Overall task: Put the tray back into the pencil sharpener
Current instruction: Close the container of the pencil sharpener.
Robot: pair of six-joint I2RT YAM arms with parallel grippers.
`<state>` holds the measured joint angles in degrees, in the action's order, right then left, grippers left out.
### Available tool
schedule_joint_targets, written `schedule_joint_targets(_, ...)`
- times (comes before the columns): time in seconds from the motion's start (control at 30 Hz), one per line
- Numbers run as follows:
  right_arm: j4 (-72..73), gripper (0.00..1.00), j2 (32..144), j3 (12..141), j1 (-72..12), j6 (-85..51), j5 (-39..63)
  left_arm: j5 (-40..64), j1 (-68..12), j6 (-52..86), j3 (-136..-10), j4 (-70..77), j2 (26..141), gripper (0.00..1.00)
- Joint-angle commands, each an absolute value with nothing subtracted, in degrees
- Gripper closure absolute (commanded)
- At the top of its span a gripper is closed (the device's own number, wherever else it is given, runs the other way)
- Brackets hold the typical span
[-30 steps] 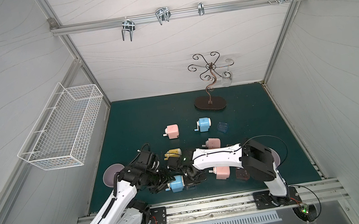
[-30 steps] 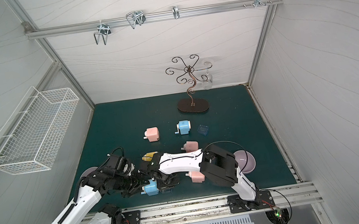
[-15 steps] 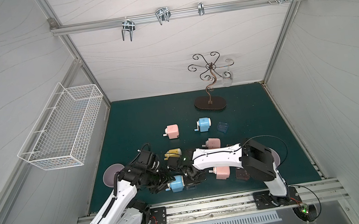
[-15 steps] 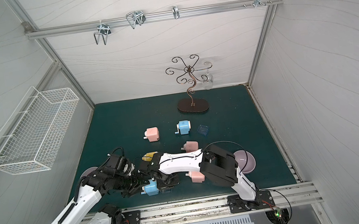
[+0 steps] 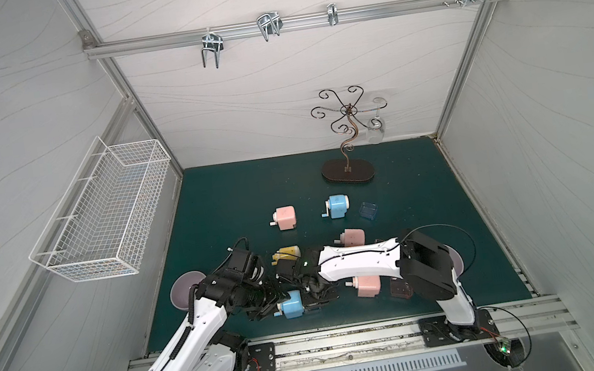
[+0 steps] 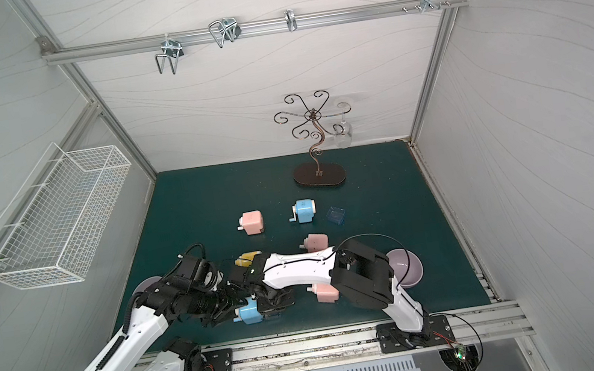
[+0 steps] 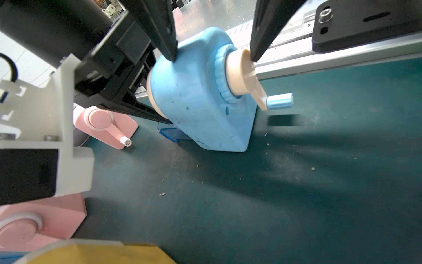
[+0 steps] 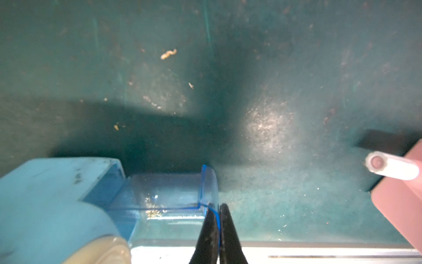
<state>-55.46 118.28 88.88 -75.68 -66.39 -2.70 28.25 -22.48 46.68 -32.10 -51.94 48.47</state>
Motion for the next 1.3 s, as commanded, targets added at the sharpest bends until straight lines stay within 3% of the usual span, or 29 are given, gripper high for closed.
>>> schedule_joint_targets(0.0, -52.69, 1.0, 118.3, 87.9, -75.83, -65.94, -2.19, 28.3, -22.24, 46.06, -33.31, -51.64, 48.94, 0.46)
schedule_joint_targets(1.27, -46.75, 1.0, 116.19, 87.8, -77.69, -62.14, -1.76, 28.2, -22.24, 46.0, -33.31, -51.85, 49.89, 0.46)
